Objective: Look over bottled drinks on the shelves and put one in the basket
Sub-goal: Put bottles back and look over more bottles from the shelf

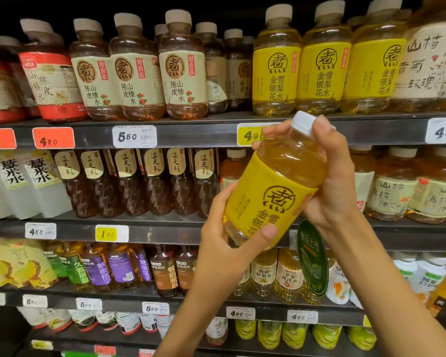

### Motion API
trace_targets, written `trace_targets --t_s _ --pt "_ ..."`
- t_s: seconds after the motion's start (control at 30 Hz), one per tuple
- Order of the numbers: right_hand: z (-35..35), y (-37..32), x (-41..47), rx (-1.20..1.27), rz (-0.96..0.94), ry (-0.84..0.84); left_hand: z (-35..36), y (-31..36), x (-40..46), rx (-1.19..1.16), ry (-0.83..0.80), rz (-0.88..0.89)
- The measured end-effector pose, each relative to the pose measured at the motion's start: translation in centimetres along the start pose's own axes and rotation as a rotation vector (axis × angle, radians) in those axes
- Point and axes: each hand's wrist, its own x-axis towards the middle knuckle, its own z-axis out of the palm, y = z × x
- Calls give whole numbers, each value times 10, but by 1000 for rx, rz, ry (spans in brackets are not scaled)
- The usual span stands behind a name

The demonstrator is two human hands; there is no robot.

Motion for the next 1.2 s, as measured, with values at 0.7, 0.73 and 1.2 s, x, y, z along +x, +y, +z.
trace_targets --t_s 0.7,0.73,1.2 --pt "-7 -25 -18 -340 -191 -354 -11 -3 14 12 -213 3" --pt "-7 -25 -18 -340 -180 -343 -9 -4 12 4 -216 6" --pt "0 -18 -1 -383 128 -55 15 8 2 -142 -109 -196"
